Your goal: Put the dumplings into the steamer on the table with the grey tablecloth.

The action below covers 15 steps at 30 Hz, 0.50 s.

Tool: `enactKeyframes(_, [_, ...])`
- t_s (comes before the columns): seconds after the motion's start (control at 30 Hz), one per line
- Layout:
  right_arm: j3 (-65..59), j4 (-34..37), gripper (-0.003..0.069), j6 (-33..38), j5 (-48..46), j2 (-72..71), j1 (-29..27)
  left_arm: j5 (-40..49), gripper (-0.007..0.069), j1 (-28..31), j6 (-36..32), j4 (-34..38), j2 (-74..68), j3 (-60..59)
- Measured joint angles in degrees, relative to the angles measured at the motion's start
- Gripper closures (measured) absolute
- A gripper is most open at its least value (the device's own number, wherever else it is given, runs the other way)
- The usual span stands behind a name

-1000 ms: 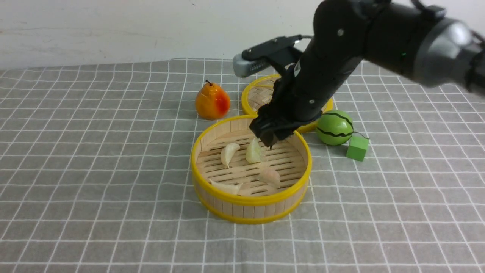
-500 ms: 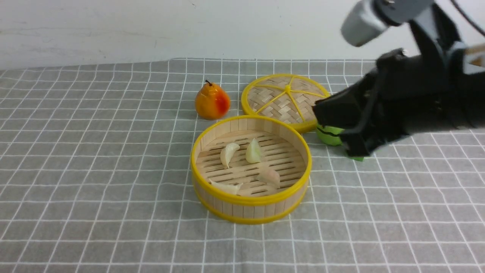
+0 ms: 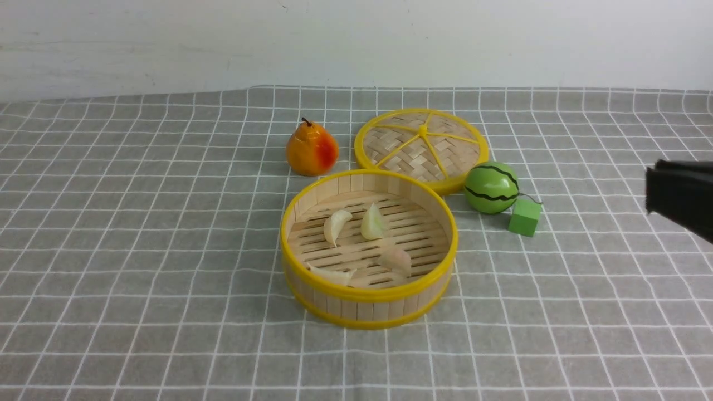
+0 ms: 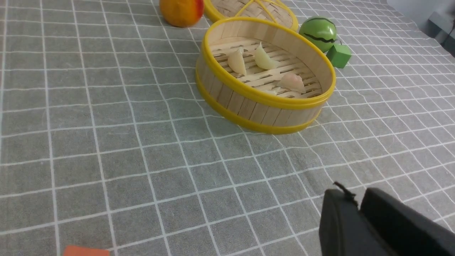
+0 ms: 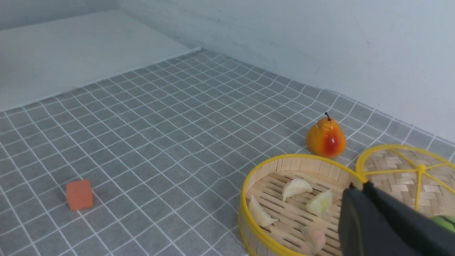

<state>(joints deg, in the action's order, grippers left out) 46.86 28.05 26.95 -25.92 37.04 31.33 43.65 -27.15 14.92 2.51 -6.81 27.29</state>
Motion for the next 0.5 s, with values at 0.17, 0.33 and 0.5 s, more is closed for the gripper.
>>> enactKeyframes(0.17, [-0.4,0.0,0.0673,0.0,-1.6,-2.7,0.0,0.0,0.054,0.0,0.0,0.0,0.0,0.0])
enactKeyframes(0.33, [-0.4,-0.4,0.0673,0.0,-0.5,-2.9,0.0,0.0,0.0533,0.0,0.0,0.0,0.0,0.0])
enactKeyframes(0.5, [-0.5,0.1,0.0671,0.0,1.7,-2.9,0.0,0.0,0.0532,0.0,0.0,0.0,0.0,0.0])
